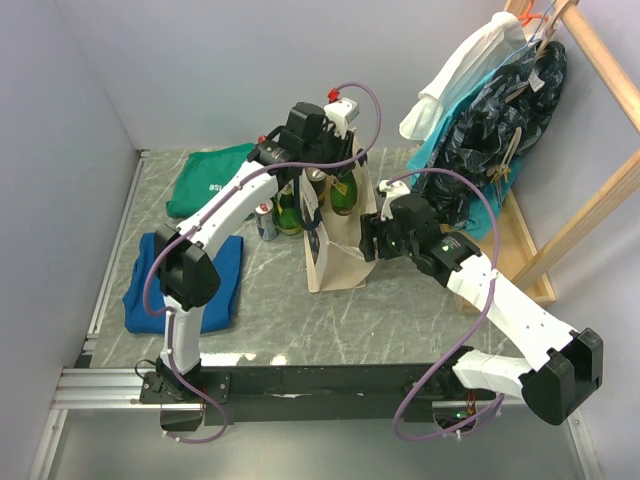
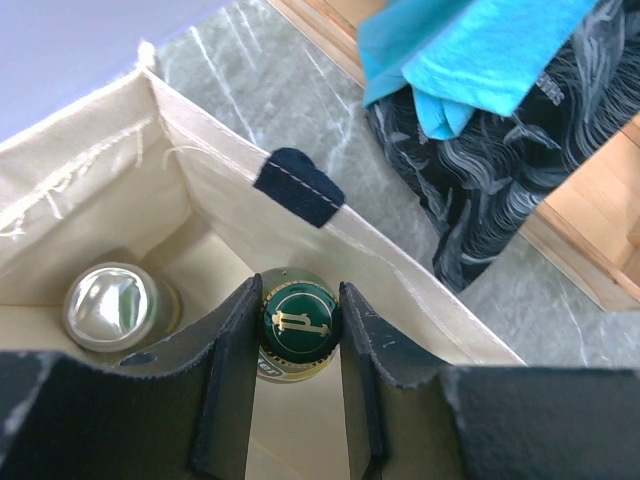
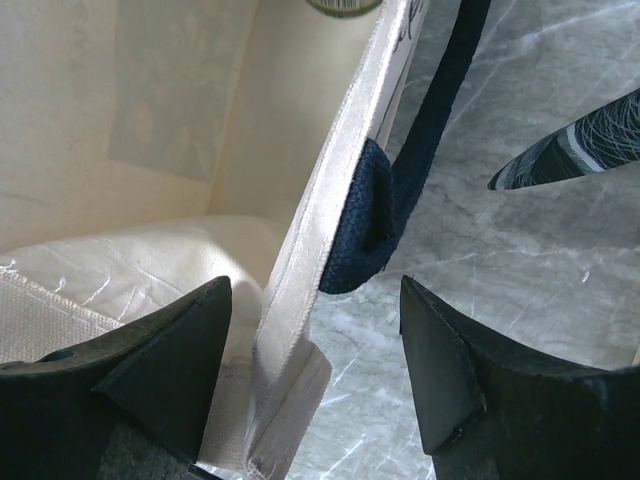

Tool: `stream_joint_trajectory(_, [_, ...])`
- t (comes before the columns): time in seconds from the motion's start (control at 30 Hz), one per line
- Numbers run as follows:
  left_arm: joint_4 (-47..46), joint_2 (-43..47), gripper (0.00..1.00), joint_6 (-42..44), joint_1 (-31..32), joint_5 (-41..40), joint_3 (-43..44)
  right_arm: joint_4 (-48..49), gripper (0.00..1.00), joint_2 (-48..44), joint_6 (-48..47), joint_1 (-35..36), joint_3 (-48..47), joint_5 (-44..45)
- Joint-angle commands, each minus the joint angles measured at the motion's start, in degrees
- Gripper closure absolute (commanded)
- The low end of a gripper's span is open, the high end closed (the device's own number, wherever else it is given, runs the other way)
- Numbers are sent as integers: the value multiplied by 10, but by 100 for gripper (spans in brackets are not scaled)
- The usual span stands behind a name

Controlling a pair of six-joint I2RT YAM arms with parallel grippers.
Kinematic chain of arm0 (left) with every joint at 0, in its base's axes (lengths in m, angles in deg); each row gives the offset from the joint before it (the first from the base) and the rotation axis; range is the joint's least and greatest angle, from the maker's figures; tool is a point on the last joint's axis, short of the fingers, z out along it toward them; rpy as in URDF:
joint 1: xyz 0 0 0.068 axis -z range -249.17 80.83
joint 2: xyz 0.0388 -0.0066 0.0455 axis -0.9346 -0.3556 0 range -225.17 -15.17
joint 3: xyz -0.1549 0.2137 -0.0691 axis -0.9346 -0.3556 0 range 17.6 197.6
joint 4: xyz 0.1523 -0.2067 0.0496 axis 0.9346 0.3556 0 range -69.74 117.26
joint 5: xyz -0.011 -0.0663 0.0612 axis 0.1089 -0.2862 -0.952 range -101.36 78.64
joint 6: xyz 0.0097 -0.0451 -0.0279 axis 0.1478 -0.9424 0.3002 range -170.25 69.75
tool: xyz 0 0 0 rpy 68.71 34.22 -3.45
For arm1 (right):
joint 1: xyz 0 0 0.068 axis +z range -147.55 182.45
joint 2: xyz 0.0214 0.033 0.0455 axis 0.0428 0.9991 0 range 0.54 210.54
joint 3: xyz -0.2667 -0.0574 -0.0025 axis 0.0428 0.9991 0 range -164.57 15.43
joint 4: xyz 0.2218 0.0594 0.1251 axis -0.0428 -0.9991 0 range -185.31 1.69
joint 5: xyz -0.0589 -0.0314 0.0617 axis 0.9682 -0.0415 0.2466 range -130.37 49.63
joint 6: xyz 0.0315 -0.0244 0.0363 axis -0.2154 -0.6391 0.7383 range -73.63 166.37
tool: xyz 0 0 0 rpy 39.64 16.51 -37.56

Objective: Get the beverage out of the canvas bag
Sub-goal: Take out the drink from the canvas bag.

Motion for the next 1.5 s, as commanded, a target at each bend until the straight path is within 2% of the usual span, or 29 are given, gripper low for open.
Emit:
stream_joint_trajectory(0.0, [-69, 70, 99, -10, 4, 35, 24, -8, 26, -19, 0, 4, 4, 19])
stream_joint_trajectory(0.93, [-50, 161, 99, -15, 15, 66, 21, -9, 26, -26, 8, 4, 2, 27])
stream_joint_trajectory(1.47, [-56, 230, 99, -17, 16, 26, -21, -9, 26, -24, 14, 4, -2, 26])
